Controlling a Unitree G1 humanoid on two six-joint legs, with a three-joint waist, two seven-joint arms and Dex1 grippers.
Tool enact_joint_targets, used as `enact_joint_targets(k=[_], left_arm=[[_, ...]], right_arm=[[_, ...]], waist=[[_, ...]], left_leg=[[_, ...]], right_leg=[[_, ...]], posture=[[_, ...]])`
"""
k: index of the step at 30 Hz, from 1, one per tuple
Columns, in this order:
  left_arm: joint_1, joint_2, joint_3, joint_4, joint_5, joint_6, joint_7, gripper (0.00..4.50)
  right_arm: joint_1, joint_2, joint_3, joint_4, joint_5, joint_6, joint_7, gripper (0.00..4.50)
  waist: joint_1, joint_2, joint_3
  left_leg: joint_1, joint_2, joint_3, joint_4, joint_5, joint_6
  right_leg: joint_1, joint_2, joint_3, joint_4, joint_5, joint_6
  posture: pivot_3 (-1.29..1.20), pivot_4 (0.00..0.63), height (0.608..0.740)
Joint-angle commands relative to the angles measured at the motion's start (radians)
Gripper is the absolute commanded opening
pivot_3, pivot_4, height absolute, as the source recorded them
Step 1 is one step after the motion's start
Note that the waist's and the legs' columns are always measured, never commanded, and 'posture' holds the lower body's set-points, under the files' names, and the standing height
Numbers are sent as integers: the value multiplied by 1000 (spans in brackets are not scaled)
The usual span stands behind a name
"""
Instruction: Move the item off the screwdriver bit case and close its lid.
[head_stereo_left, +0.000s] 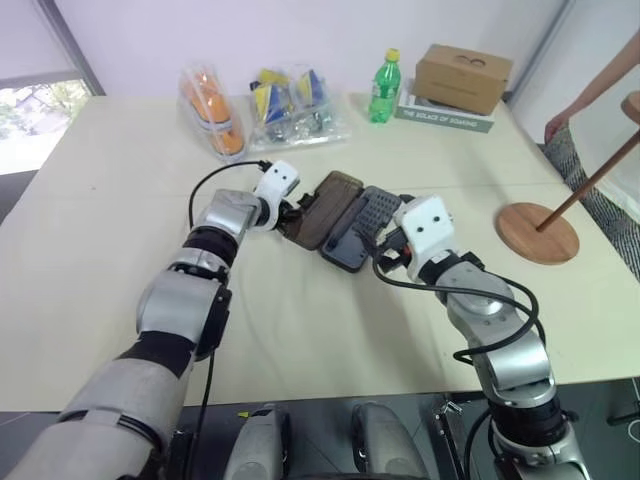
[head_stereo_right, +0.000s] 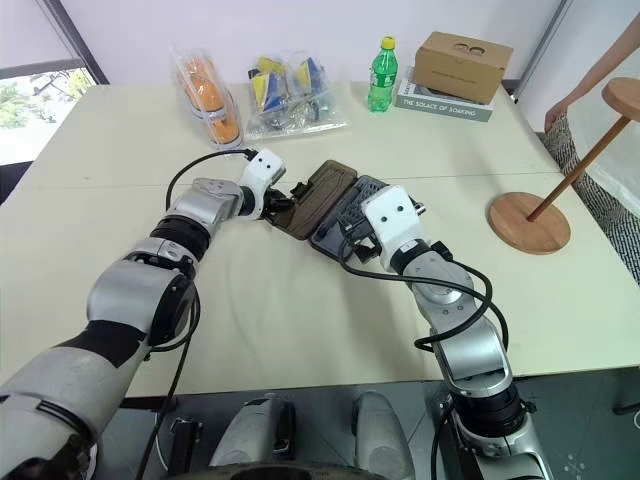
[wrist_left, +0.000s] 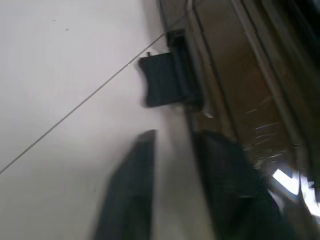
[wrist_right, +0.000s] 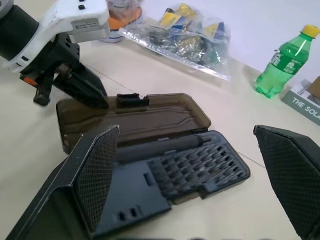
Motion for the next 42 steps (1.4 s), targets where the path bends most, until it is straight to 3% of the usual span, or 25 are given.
enact_joint_targets(k=[1,11,21,28,33,42], left_arm=[[21,30,-14,-9,13,40,13,40],[75,85,-97,-76,40,-33,-169,40],[97,215,-216,-53,96,-405,-491,40],[69,262,-231,5,104,-644,-660,40],[45,267,-247,46,132,-752,-658,40],[-29,232,-289,110,228,-814,-464,40]], right_arm=[[-7,-5,-3,-31,-9,-12,0,4500],[-12,-6,-4,-23,-7,-17,8,4500],[-13,-10,-4,-23,-8,-16,12,4500],[-7,-11,-3,-29,-9,-12,13,4500],[-6,-14,-3,-32,-9,-11,15,4500],[-10,-20,0,-34,-12,-9,26,4500]], waist=[[1,0,0],[1,0,0],[5,0,0],[8,0,0],[9,0,0],[9,0,0]], left_leg=[[0,0,0,0,0,0],[0,0,0,0,0,0],[-1,0,1,0,0,0],[-1,0,1,0,0,0],[-1,0,1,0,0,0],[-1,0,1,0,0,0]], right_leg=[[0,0,0,0,0,0],[0,0,0,0,0,0],[0,0,0,-1,0,0],[0,0,0,-2,0,0],[0,0,0,-2,0,0],[0,0,0,-2,0,0]], posture=[[0,150,740],[0,150,740],[0,150,740],[0,150,740],[0,150,740],[0,150,740]])
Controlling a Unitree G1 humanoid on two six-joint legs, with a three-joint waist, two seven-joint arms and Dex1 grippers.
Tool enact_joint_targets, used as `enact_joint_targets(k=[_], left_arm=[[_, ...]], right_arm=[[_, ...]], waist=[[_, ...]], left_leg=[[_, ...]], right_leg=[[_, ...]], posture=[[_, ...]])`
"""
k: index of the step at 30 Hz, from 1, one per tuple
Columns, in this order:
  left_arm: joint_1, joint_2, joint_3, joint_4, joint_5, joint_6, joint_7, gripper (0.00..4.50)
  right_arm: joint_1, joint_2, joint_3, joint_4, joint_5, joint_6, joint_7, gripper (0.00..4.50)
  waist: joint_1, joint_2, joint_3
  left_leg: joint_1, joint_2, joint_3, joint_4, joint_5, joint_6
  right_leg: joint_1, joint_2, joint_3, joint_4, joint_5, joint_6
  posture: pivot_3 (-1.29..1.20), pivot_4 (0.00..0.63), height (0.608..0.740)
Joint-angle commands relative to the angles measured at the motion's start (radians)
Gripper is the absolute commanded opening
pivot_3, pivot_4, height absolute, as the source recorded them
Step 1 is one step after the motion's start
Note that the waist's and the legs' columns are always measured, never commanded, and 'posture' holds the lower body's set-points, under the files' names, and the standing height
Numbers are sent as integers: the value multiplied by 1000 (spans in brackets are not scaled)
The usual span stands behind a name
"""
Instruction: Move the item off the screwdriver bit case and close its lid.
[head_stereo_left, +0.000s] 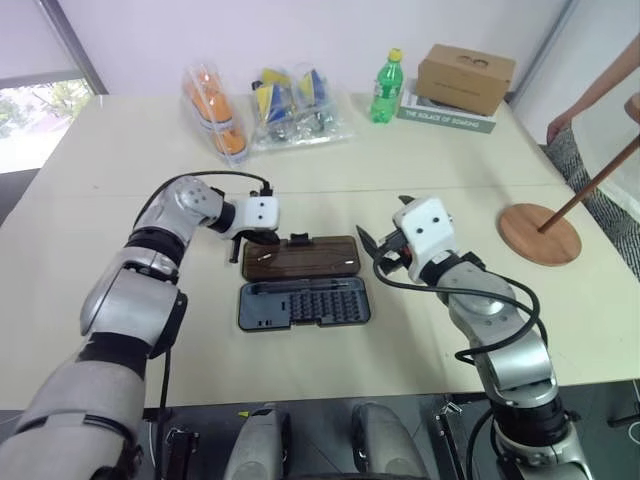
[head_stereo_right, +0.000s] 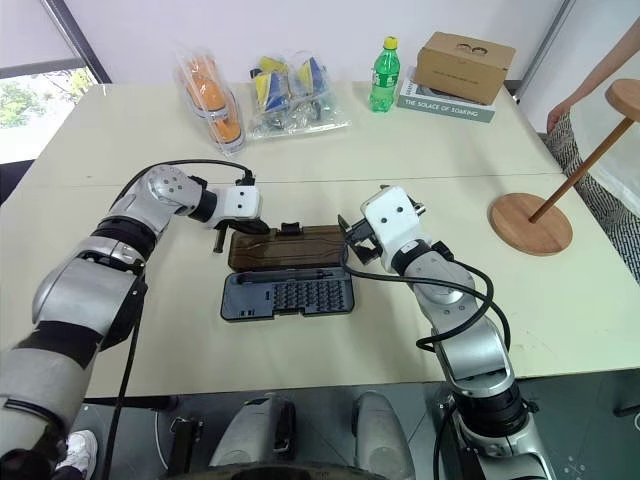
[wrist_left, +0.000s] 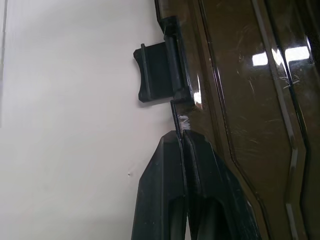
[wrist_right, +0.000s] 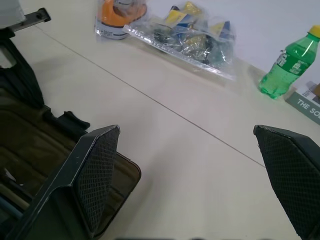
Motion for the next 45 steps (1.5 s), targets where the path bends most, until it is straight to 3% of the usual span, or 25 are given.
enact_joint_targets(k=[1,6,19,22,29,38,45], left_arm=[[-37,-8,-12,17,44,-8,90,40],[-43,-31,8,27,36,7,118,40],[7,-20,63,16,-4,56,-8,40],[14,-24,68,11,-4,49,-3,885],[22,-37,102,2,-20,7,71,4411],[-26,-24,296,-30,-188,71,192,4468],[3,40,400,-183,-336,312,55,4468]], right_arm=[[-12,-7,0,-35,-5,-8,4,4500],[-8,-9,-2,-45,-7,0,6,4500],[-22,-7,4,-31,-5,-1,7,4500],[-24,-8,5,-29,-3,-3,10,4500],[-30,-6,10,-22,-4,-4,10,4500],[-34,6,20,-3,3,-17,15,4500],[-55,10,29,40,14,-53,42,4500]], waist=[[1,0,0],[3,0,0],[1,0,0],[2,0,0],[1,0,0],[0,-1,0],[-4,-1,0]], left_leg=[[0,0,0,0,0,0],[0,0,0,1,0,0],[0,0,0,1,0,0],[0,0,-1,1,0,0],[0,0,-1,1,0,0],[0,0,-1,1,0,0],[0,0,-1,1,0,0]], right_leg=[[0,0,0,0,0,0],[1,0,0,0,0,0],[1,0,-1,0,0,0],[1,0,-1,0,0,0],[1,0,-1,0,0,0],[0,0,-1,0,0,0],[0,0,-1,0,0,0]], posture=[[0,150,740],[0,150,740],[0,150,740],[0,150,740],[0,150,740],[0,150,740],[0,150,740]])
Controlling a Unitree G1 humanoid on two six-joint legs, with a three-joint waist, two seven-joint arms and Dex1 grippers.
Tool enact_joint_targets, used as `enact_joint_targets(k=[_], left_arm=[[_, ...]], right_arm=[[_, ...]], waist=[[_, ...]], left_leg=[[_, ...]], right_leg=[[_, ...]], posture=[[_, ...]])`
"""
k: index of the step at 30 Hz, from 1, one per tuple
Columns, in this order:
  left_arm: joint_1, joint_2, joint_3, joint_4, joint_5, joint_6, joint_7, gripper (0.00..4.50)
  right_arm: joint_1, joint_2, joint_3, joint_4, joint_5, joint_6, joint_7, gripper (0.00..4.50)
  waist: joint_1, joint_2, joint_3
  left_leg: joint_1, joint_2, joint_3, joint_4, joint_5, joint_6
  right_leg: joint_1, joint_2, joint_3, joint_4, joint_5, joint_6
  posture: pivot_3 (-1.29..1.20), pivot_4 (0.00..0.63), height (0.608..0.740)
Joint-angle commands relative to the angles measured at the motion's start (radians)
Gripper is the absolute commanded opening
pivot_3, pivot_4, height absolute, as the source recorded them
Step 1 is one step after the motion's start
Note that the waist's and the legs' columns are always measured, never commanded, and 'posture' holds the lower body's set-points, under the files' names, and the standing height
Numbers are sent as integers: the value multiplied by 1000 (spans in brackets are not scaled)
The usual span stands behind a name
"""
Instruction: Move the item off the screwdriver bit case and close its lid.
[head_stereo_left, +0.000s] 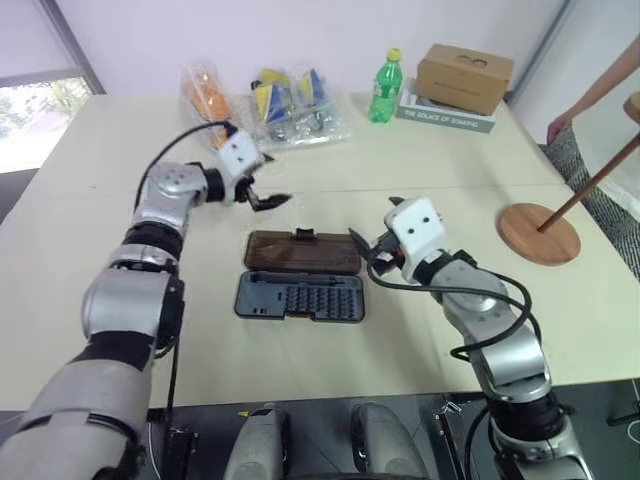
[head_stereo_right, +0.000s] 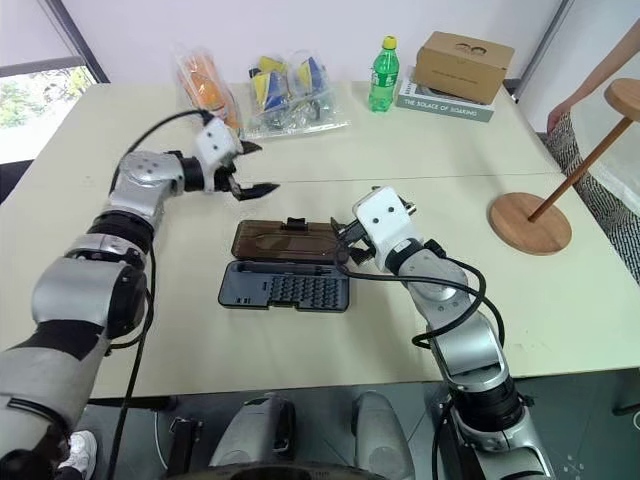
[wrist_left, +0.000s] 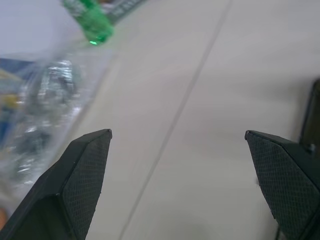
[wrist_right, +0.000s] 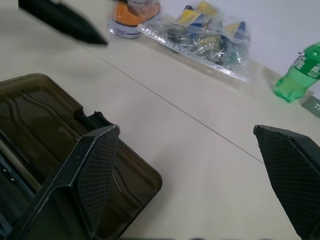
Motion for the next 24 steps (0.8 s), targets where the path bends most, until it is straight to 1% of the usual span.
enact_joint_targets(k=[1,2,3,5,8,9,11,12,13,18,24], left_arm=[[24,42,36,-147,-89,164,-112,4468],[54,54,34,-210,-109,216,-148,4468],[145,89,21,-380,-154,328,-219,4233],[269,134,4,-618,-214,484,-289,3617],[488,217,-5,-1007,-338,729,-346,2201],[551,240,-11,-1110,-372,792,-357,1595],[617,252,-19,-1214,-407,859,-340,632],[643,255,-28,-1240,-408,861,-332,126],[668,258,-39,-1259,-404,854,-324,53],[722,275,-58,-1299,-412,845,-314,53],[778,300,-102,-1280,-379,788,-298,53]], right_arm=[[-27,5,3,4,11,-41,18,4500],[-30,5,4,10,14,-46,22,4500],[-35,3,9,20,17,-54,33,4500],[-42,0,14,34,20,-65,46,4500],[-60,-5,18,66,31,-83,74,4500],[-66,-6,18,79,34,-90,84,4500],[-80,-10,16,108,38,-105,101,4500],[-87,-10,15,123,39,-114,106,4500],[-94,-12,15,138,40,-122,114,4500],[-115,-17,17,178,40,-149,135,4500],[-110,-18,17,182,38,-156,140,4500]], waist=[[0,0,0],[-1,0,0],[-1,0,0],[-14,1,0],[-24,1,0],[-25,1,0],[-20,1,0],[-13,1,0],[-7,1,0],[2,1,0],[1,1,0]], left_leg=[[0,0,0,0,0,0],[0,0,0,0,0,0],[0,0,0,0,0,0],[1,1,1,-1,0,0],[0,3,1,-1,0,0],[0,4,1,-1,0,0],[0,5,1,-1,0,0],[0,5,1,-1,0,0],[0,5,1,0,0,-1],[3,3,1,0,0,-1],[2,3,1,-1,0,-1]], right_leg=[[0,0,0,0,0,0],[0,0,0,0,0,0],[0,0,0,0,0,0],[0,0,2,0,0,0],[-1,0,2,0,0,0],[-1,0,2,0,0,0],[-1,0,2,0,0,0],[0,-1,1,0,0,0],[0,-1,1,0,0,0],[2,0,1,0,0,-1],[1,0,1,0,0,-1]], posture=[[0,150,740],[0,150,740],[0,150,740],[0,150,740],[0,150,740],[0,150,740],[0,150,740],[0,150,740],[0,150,740],[0,150,740],[0,150,740]])
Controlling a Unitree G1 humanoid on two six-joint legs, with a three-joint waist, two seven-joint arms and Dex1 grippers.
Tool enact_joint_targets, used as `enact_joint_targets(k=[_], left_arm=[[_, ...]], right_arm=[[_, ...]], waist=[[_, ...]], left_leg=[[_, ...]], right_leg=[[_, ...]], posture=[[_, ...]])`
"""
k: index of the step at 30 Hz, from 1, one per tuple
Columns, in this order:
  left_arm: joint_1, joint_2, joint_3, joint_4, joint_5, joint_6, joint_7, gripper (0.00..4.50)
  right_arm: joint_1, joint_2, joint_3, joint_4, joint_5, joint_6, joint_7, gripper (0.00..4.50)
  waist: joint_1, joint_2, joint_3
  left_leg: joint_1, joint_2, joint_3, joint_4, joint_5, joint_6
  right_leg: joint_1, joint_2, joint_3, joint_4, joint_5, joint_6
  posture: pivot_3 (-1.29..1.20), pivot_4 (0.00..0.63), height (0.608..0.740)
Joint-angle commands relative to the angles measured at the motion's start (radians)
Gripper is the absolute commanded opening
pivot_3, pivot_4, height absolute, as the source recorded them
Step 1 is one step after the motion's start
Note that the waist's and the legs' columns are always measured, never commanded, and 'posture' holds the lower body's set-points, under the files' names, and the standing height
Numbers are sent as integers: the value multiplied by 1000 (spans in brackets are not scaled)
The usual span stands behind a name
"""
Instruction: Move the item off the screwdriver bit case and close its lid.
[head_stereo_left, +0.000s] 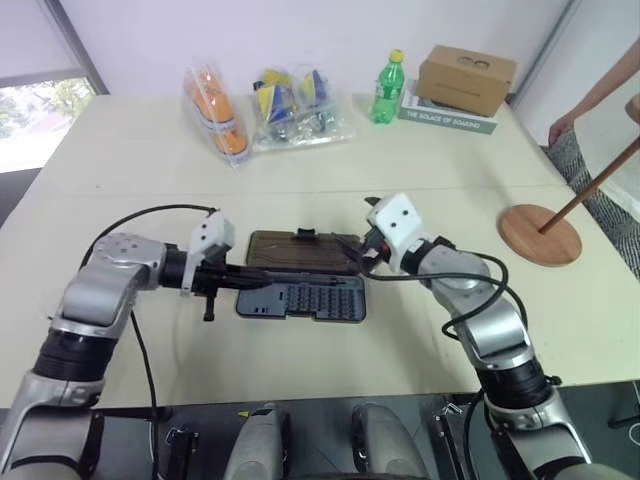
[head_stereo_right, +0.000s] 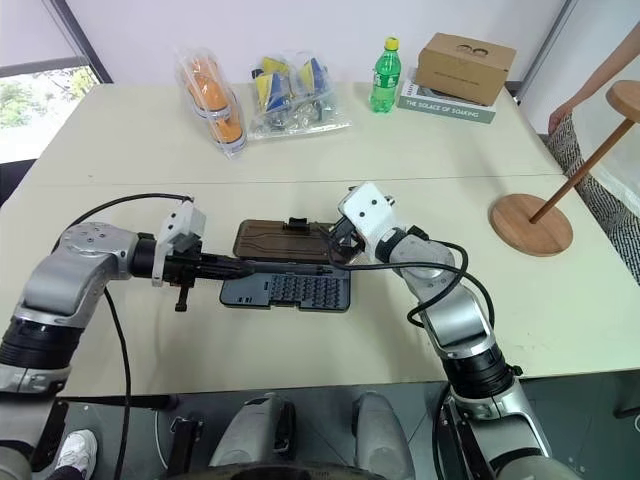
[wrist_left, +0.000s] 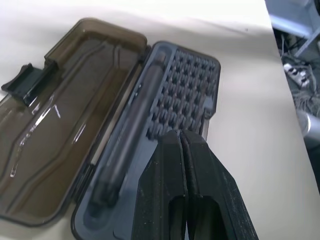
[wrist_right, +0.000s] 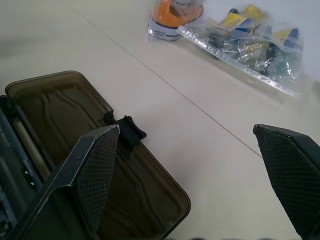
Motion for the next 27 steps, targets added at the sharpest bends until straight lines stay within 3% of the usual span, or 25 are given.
enact_joint_targets(k=[1,10,19,23,27], left_arm=[[28,12,-32,11,32,-70,10,53],[41,-13,-98,138,118,-241,51,53],[40,-56,-110,216,143,-311,97,53],[40,-69,-115,222,142,-324,112,53],[43,-77,-118,219,140,-329,121,53]], right_arm=[[-5,0,-8,-26,2,-21,1,4500],[-23,1,-28,34,3,-20,-5,4500],[-236,18,-149,262,136,283,31,4500],[-338,-33,-100,385,146,352,108,4500],[-394,-96,16,468,104,295,212,4500]], waist=[[0,0,0],[2,0,0],[0,1,0],[1,1,-1],[1,1,-1]], left_leg=[[0,0,0,0,0,0],[0,0,0,0,0,0],[1,0,0,0,0,0],[1,0,0,0,0,0],[1,0,0,0,0,0]], right_leg=[[0,0,0,0,0,0],[0,0,0,0,0,0],[1,0,0,0,0,0],[1,0,0,0,0,0],[1,-1,0,0,0,0]], posture=[[0,150,740],[0,150,740],[0,150,740],[0,150,740],[0,150,740]])
